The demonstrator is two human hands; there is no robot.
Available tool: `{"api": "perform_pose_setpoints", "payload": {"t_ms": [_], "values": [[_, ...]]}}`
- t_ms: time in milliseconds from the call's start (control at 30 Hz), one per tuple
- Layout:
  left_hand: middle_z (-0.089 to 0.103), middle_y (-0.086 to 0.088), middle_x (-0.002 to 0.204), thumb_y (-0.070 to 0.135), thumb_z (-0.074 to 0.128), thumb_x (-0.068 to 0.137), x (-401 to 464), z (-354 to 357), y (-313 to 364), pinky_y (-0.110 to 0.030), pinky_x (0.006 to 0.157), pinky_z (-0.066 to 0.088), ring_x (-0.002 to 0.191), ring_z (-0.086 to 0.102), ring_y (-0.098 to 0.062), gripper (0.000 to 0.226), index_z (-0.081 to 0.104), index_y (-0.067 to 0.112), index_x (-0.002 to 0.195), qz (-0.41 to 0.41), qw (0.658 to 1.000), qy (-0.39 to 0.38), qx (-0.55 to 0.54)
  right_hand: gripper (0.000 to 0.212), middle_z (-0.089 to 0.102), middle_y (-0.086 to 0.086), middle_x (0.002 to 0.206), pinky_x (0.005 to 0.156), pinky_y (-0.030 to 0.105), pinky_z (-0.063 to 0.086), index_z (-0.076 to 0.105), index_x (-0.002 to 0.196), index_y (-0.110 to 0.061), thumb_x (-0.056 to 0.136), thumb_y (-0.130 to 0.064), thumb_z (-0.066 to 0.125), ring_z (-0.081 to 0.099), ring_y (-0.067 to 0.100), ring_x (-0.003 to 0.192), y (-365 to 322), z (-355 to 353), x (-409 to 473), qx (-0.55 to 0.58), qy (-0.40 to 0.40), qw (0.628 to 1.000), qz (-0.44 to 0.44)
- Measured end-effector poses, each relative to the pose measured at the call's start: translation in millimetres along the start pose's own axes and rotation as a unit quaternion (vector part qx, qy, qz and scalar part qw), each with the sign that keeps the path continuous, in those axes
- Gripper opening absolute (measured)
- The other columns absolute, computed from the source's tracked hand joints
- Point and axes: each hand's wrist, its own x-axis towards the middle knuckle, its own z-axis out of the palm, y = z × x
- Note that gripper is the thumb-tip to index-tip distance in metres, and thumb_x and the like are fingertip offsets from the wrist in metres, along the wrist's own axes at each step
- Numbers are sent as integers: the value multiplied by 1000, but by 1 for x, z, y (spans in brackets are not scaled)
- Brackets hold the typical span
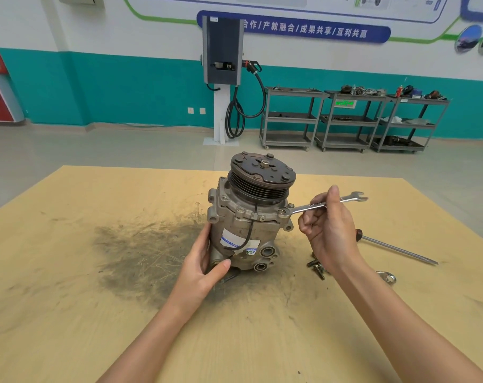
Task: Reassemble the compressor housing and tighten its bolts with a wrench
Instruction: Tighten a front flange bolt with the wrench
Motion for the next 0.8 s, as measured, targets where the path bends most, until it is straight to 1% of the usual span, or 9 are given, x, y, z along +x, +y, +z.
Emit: {"api": "perform_pose_setpoints", "payload": {"t_ms": [100,200,267,333,400,467,533,633,800], "values": [[43,26,145,11,67,78,0,1,1,-13,112,35,137,41,10,78,29,37,141,-3,1000,-1,-3,37,54,4,47,43,20,39,54,78,-18,99,-47,43,51,18,41,9,-1,-22,-58,35,991,-119],[41,23,147,9,72,78,0,0,2,-12,110,36,135,42,12,84,26,33,144,-5,1000,-3,-6,21,58,-4,53,45,23,40,56,79,-35,98,-35,45,52,21,44,10,6,-45,-146,11,957,-251],[41,21,148,7,77,79,0,0,2,-11,109,37,135,42,12,88,25,31,146,-8,1000,-5,-8,19,62,-10,62,49,26,41,56,83,-41,96,-32,46,55,25,50,6,12,-52,-202,-2,934,-296],[41,22,148,9,72,79,0,0,2,-11,109,36,135,42,12,85,25,29,147,-8,1000,-4,-5,17,63,-10,66,54,30,41,55,84,-42,96,-34,47,59,26,56,3,16,-54,-238,9,921,-310],[40,22,148,3,74,83,0,0,1,-10,108,36,135,42,13,87,24,27,149,-9,1000,-4,-3,17,63,-4,63,49,30,39,54,82,-39,97,-38,45,57,27,52,-2,20,-53,-223,21,927,-302],[41,22,147,-1,73,85,0,0,1,-8,107,37,134,42,14,87,22,24,151,-9,1000,-5,-4,22,61,0,59,42,26,36,52,80,-36,98,-42,41,54,25,49,-7,21,-50,-181,34,945,-271],[42,24,145,5,76,81,0,0,1,-8,106,37,133,43,15,88,24,27,149,-7,1000,-2,-3,29,58,3,55,42,23,36,52,81,-28,99,-44,36,54,21,49,-11,18,-42,-145,46,964,-219],[42,26,144,12,67,78,0,0,1,-10,108,36,134,42,14,79,28,34,143,-5,1000,1,0,39,56,4,52,42,22,34,49,82,-15,101,-47,35,51,19,46,-13,8,-27,-118,43,984,-127],[42,25,145,11,66,78,0,0,1,-12,111,35,135,42,12,77,29,37,140,-3,1000,-1,-2,38,54,7,51,38,20,30,49,81,-14,105,-36,30,49,16,44,-12,-1,-12,-65,20,997,-25]]}}
